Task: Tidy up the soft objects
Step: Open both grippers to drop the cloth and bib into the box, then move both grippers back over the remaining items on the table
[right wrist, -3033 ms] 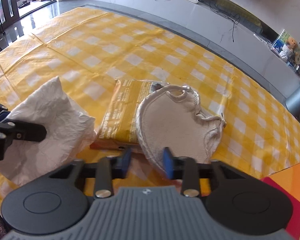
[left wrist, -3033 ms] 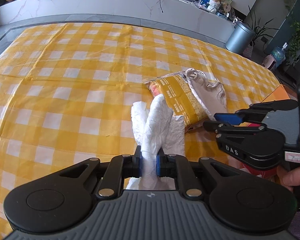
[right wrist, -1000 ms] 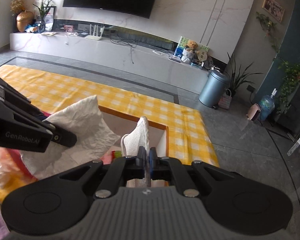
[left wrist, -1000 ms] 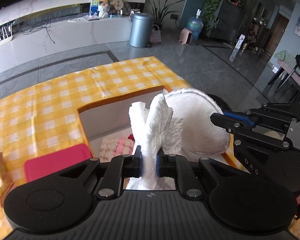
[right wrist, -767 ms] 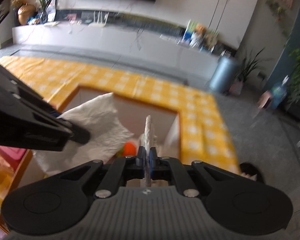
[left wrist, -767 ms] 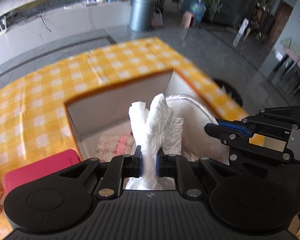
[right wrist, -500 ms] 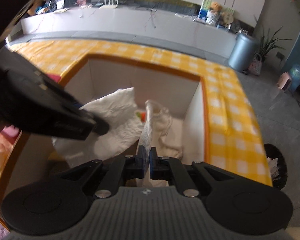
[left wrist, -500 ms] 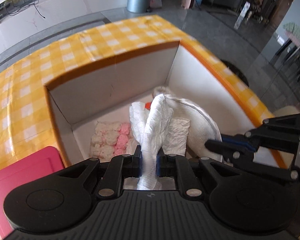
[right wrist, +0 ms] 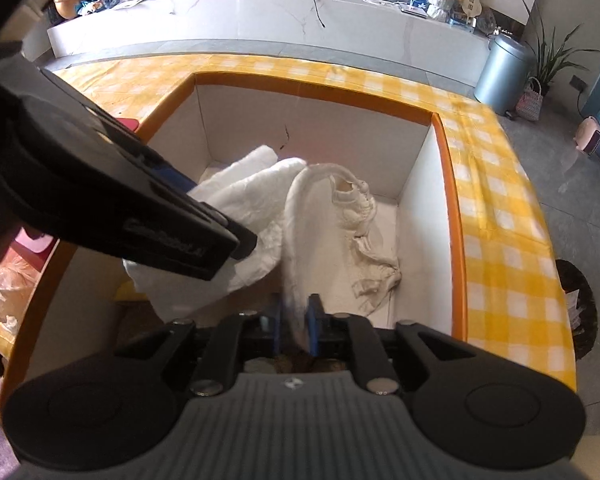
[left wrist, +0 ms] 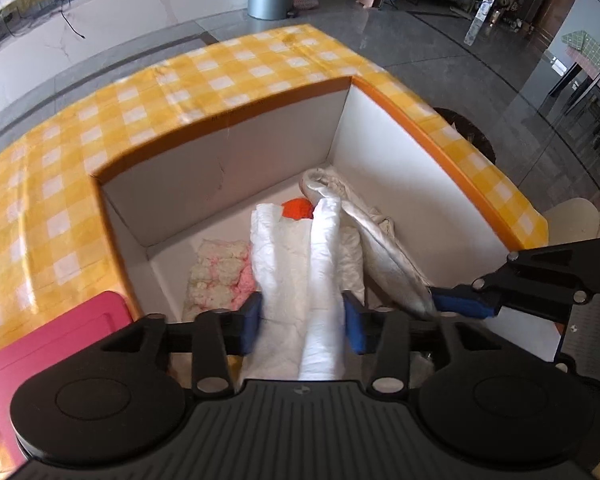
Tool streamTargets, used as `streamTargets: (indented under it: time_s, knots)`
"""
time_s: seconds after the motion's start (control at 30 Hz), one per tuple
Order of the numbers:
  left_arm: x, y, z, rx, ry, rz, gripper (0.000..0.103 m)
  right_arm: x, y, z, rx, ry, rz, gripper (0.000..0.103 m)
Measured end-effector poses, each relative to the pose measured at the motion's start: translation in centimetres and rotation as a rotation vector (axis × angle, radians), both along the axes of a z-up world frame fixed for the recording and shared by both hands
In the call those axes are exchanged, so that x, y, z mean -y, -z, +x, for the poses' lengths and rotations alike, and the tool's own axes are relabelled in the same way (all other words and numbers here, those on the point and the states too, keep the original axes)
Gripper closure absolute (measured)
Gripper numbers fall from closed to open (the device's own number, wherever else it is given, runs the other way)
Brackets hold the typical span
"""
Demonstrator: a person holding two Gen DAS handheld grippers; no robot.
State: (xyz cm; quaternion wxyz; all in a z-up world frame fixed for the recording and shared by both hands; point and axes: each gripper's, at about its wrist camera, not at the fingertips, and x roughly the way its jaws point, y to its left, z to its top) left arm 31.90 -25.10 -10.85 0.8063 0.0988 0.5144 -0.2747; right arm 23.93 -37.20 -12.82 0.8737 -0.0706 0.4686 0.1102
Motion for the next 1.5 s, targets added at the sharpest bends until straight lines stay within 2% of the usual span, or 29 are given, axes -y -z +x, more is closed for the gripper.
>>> streamTargets:
  time_s: [0.13, 0.17, 0.37, 0.5, 0.57, 0.7, 0.77, 0.83, 0.97, 1.1, 1.2, 1.37, 1.5]
  knots:
    - [-1.0, -1.9, -0.9, 0.030, -0.001, -0.032, 0.034, -0.2, -1.2, -0.8, 0.003, 0.029, 0.011, 0.068]
    - [-1.1, -2.4, -1.0, 0.038, 0.000, -0.037, 0.031, -0.2, -1.5, -1.0, 0.008, 0.038, 0.010, 0.062]
    - [-3.4, -6.1, -2.9, 0.065, -0.013, -0.096, 0.031, -0.4, -3.9, -2.7, 0.040, 0.084, -0.001, 0.045]
    - [-5.1, -8.4, -4.7, 0.101, -0.031, -0.124, 0.031, -0.8, -5.6, -4.2, 0.064, 0.111, 0.001, 0.044]
    - [-6.3, -9.4, -5.8, 0.118, -0.044, -0.146, 0.031, -1.2, -6.5, -5.3, 0.083, 0.126, -0.001, 0.037]
    - [-9.0, -11.3, -8.5, 0.167, -0.067, -0.183, 0.032, -2.3, -8.2, -7.5, 0.117, 0.129, 0.012, 0.032]
    - [-10.5, -12.0, -10.1, 0.203, -0.082, -0.184, 0.032, -3.0, -9.0, -8.9, 0.147, 0.132, 0.017, 0.031]
    - [-11.7, -12.4, -11.9, 0.258, -0.094, -0.153, 0.032, -3.9, -9.6, -10.4, 0.177, 0.136, 0.032, 0.031]
    - [-15.2, -12.5, -15.2, 0.329, -0.153, -0.112, 0.032, -5.8, -10.2, -13.1, 0.211, 0.149, 0.110, 0.030]
    - [-19.1, -11.4, -17.8, 0.322, -0.257, -0.096, 0.032, -8.4, -9.5, -15.3, 0.220, 0.158, 0.202, 0.030]
    - [-21.8, -10.3, -19.4, 0.295, -0.321, -0.119, 0.033, -10.7, -8.6, -16.5, 0.221, 0.167, 0.261, 0.030]
    - [-25.0, -8.1, -21.6, 0.285, -0.395, -0.108, 0.033, -15.1, -6.6, -18.0, 0.246, 0.123, 0.281, 0.027]
    - [-26.8, -6.3, -23.1, 0.273, -0.431, -0.101, 0.033, -17.9, -4.9, -18.4, 0.231, 0.079, 0.269, 0.027]
